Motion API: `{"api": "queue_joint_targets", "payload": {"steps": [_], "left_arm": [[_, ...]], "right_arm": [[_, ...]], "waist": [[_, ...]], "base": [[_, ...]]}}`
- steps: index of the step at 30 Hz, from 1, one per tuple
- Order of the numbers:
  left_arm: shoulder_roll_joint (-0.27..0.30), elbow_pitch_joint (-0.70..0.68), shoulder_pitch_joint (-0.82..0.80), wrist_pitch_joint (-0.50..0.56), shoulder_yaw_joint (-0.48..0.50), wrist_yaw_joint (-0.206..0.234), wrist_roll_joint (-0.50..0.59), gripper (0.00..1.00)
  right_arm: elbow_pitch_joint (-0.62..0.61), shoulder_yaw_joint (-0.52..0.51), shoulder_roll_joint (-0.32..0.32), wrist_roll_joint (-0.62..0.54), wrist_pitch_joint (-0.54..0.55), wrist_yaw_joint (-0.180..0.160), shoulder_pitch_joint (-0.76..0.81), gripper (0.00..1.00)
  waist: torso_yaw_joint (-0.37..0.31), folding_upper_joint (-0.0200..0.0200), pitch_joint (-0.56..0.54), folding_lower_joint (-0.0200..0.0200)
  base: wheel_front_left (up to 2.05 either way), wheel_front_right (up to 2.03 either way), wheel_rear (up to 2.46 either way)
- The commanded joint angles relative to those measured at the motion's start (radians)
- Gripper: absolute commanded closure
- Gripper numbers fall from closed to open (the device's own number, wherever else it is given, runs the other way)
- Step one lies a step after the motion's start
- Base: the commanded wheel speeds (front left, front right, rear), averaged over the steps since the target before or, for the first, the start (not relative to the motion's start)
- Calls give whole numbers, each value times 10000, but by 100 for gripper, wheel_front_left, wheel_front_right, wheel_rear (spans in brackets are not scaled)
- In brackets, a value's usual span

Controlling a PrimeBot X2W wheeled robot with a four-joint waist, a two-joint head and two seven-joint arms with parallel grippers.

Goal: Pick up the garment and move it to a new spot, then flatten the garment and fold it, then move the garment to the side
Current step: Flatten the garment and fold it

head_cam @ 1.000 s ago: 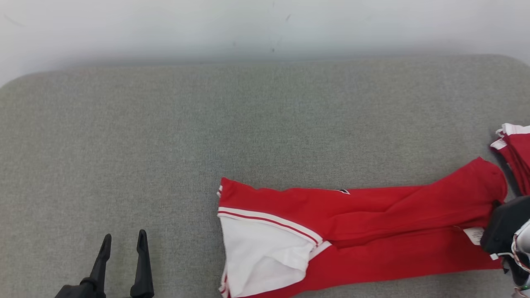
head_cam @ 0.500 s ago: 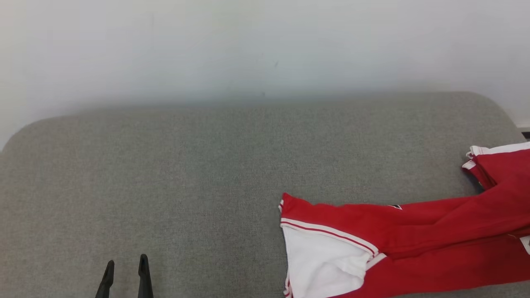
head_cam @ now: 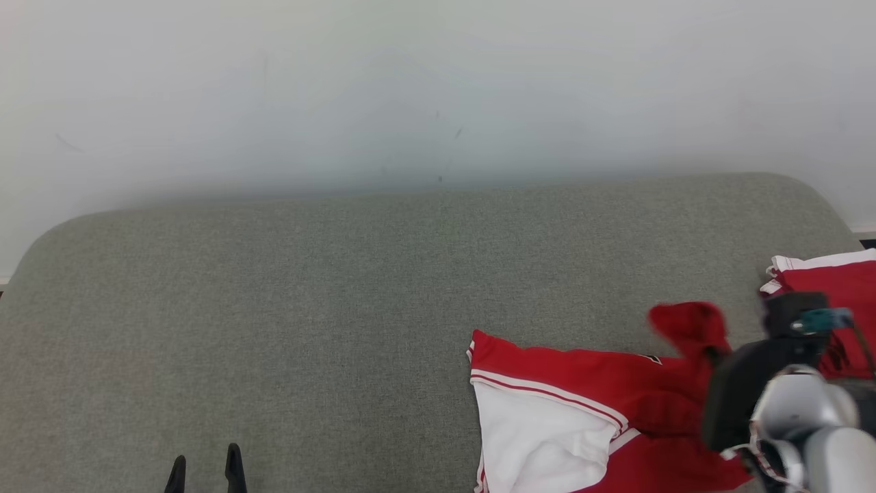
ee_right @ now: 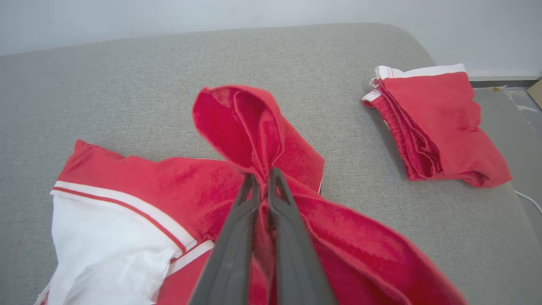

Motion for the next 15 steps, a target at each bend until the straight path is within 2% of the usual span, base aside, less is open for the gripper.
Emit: {"api": "queue_joint_targets", "payload": {"steps": [1,6,15], "left_arm": [[17,-21,105,32,16,26,-3,0],[31,20,91,109,-87,-4,-38,0],[67,131,113,220,-206,-64,-144,0]], "right_arm": [[-64,282,49,211,-7,-4,105,100],[123,1718,236,876,-244,-4,139,100],[896,2505,376,2122,-1444,-4,-288,100]], "waist": [[-2,0,-12,1],[89,0,-83,1],[431,0,-168,1]], "base": [[0,0,0],[0,0,0],[0,0,0]]}}
